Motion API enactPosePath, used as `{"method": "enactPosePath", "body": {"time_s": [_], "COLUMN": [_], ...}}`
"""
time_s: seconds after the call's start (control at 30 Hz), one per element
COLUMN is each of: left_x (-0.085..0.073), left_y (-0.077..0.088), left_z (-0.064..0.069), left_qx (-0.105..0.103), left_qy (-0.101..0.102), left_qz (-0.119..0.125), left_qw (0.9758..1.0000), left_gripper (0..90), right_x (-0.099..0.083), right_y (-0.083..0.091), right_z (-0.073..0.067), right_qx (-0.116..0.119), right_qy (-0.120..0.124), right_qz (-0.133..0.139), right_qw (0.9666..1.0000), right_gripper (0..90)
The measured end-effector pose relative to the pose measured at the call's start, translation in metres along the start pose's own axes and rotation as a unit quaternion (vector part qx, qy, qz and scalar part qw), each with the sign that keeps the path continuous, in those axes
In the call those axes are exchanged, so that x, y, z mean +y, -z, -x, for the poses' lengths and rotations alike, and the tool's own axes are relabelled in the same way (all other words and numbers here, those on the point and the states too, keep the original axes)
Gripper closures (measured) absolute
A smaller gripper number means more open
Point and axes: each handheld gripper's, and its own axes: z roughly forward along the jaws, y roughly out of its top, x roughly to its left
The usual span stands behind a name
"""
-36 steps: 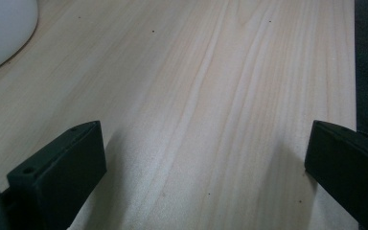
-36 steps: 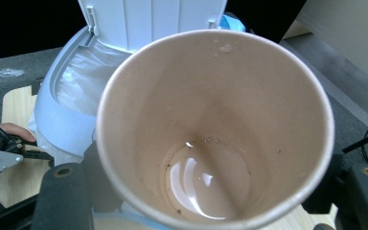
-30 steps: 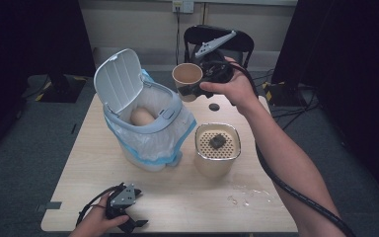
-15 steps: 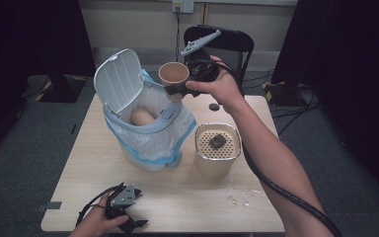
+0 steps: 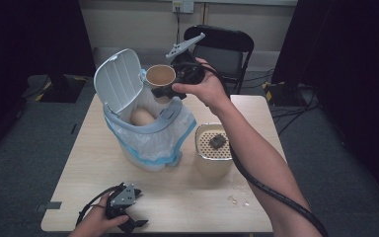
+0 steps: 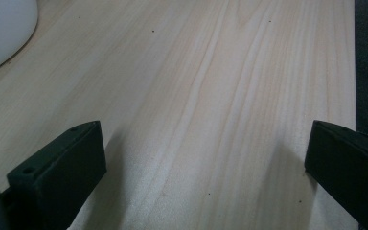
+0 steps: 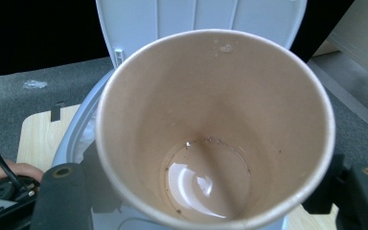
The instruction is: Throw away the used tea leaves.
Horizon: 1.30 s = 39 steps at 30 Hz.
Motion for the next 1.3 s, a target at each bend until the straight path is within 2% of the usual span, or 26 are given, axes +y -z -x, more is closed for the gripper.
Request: {"method": "enactPosePath", "body": {"time_s": [0.6,0.9,1.3], "left_x": [0.0,0.0,0.0], "left_y": [0.0,0.0,0.0], "left_z": [0.0,0.0,0.0], "left_qx": [0.0,0.0,0.0], "left_qy": [0.0,0.0,0.0], "left_qz": [0.0,0.0,0.0], "left_qw": [1.0,1.0,1.0], "left_gripper": [0.0,0.0,0.0], "right_x": [0.003,-0.001,-0.009], "right_y": [-0.03,-0.046,-0.058], "right_z": [-0.01,-0.015,-0.018], "right_qx": [0.02,0.031,0.038], "right_qy": [0.01,0.012,0.01], "right_qz": [0.0,-0.007,-0.01], "right_qw": [0.9997,0.9994,0.9992], "right_gripper": [27.7,27.6,27.5]}}
